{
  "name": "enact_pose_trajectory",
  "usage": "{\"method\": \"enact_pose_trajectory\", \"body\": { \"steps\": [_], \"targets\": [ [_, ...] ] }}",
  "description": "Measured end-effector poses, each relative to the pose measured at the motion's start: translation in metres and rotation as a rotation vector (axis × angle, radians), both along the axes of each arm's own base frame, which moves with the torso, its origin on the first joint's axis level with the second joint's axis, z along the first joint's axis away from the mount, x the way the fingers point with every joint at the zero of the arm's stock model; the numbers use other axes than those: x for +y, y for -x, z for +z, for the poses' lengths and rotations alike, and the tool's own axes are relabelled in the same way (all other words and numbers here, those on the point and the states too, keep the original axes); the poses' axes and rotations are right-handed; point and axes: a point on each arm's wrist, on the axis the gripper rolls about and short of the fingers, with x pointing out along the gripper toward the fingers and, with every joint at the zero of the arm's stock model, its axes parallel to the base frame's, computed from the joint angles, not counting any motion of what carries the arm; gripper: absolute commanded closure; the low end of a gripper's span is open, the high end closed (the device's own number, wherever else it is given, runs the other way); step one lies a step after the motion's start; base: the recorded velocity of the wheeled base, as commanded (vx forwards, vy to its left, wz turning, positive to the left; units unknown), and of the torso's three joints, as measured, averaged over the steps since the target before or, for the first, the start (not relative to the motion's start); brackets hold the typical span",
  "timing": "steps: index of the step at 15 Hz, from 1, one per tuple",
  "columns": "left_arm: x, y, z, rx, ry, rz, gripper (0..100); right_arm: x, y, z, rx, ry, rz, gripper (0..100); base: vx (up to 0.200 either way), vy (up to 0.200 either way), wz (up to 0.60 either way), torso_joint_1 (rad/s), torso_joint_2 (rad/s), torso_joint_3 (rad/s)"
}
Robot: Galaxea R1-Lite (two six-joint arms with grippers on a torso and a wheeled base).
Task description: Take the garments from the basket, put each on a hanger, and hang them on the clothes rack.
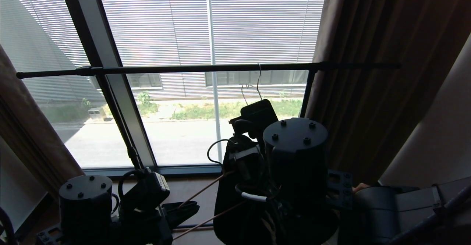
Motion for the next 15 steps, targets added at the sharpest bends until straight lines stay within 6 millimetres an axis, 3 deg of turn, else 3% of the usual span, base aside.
{"method": "enact_pose_trajectory", "body": {
  "steps": [5,15],
  "targets": [
    [0.001,-0.001,0.000,0.001,0.001,0.006,100,0.005,0.007,-0.007,0.011,0.015,0.008,0,0.000,0.000,0.00,0.000,0.00,0.000],
    [0.004,-0.009,0.000,-0.015,0.020,0.053,100,-0.002,0.012,-0.004,0.009,0.017,0.008,0,0.000,0.000,0.00,0.000,0.00,0.000]
  ]
}}
